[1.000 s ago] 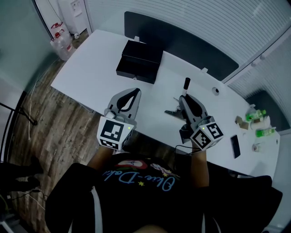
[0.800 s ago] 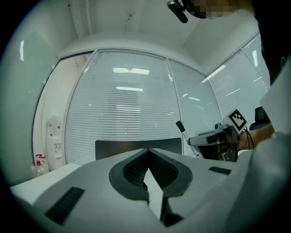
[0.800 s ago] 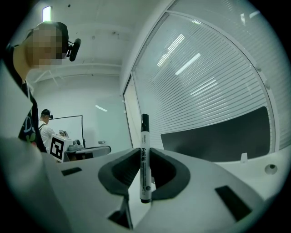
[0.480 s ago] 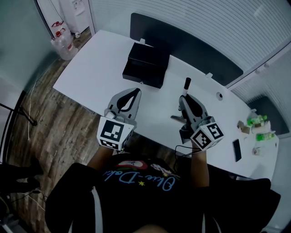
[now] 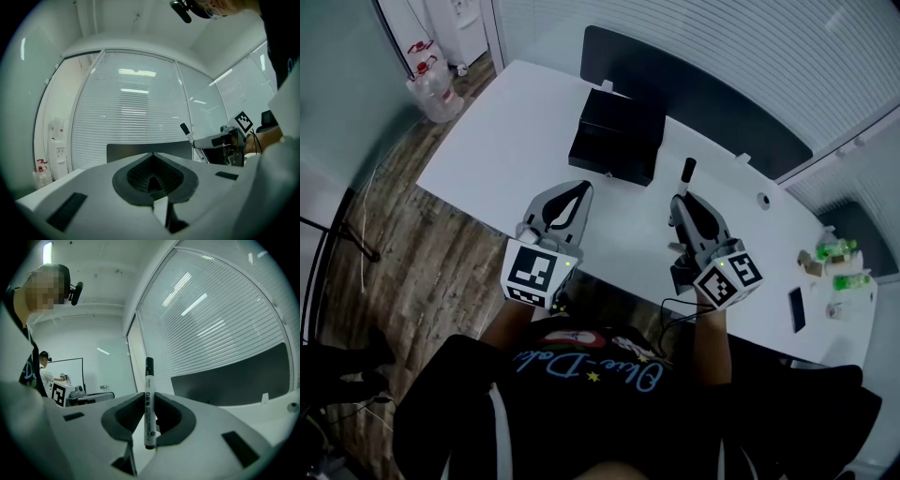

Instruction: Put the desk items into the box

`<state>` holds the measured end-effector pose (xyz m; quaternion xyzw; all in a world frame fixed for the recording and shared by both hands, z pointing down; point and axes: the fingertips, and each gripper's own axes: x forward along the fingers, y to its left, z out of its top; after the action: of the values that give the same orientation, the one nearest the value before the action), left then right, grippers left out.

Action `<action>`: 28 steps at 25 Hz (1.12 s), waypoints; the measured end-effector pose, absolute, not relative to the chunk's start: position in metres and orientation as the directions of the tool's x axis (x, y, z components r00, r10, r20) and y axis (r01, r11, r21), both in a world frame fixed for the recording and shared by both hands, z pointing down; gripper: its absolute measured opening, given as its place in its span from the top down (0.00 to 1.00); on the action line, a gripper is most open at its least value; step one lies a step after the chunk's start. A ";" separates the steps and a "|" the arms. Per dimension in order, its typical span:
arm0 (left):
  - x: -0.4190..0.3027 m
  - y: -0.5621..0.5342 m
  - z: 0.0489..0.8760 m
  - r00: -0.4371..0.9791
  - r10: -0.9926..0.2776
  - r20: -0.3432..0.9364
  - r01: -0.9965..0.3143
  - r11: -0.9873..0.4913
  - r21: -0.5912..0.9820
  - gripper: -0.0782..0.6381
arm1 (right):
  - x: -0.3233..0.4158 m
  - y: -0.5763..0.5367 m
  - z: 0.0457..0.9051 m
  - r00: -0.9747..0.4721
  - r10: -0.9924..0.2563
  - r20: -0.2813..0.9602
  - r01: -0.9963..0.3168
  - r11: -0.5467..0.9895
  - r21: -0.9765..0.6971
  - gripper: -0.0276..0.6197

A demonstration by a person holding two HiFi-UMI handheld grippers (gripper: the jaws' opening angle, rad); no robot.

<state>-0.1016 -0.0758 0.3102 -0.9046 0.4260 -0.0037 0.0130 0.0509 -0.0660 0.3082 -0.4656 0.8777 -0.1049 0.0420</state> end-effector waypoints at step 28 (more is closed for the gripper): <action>-0.164 -0.090 0.312 0.638 -0.770 -0.025 -0.770 -0.638 -0.018 0.88 | -0.007 -0.079 0.311 -0.549 -0.836 0.026 -0.820 0.532 -0.212 0.85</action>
<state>-0.1637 -0.0898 0.3121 -0.9049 0.4253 0.0074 0.0135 -0.0074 -0.0790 0.3110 -0.4734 0.8743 -0.0997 0.0393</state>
